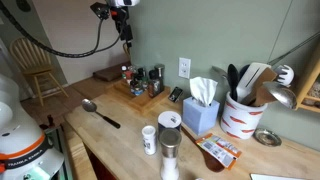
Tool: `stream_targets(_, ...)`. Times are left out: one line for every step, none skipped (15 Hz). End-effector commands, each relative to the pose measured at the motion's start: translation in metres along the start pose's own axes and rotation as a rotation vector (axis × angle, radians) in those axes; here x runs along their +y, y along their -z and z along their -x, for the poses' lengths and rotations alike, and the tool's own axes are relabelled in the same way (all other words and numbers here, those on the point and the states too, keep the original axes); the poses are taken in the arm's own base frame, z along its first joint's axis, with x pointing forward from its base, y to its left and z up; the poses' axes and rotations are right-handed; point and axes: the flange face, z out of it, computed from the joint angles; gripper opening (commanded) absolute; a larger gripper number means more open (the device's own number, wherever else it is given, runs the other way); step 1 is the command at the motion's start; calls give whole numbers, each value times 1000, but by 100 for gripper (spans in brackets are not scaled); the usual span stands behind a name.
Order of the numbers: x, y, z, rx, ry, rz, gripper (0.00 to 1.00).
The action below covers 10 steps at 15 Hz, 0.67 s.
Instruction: Place the blue container on the tray
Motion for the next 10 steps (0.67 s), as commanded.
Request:
stream_targets(0,1,0,-1,0,0,100)
stream_targets(0,1,0,-1,0,0,100)
stream_targets(0,1,0,-1,0,0,100)
stream_targets(0,1,0,-1,0,0,100)
stream_targets(0,1,0,-1,0,0,100)
stream_targets(0,1,0,-1,0,0,100)
stream_targets(0,1,0,-1,0,0,100)
stream_targets(14,0,1,-2,-37,-3,100)
stream_targets(27,-2,2,10,-73,9,100)
stream_targets(44,-4,6,-4,-99,1,100)
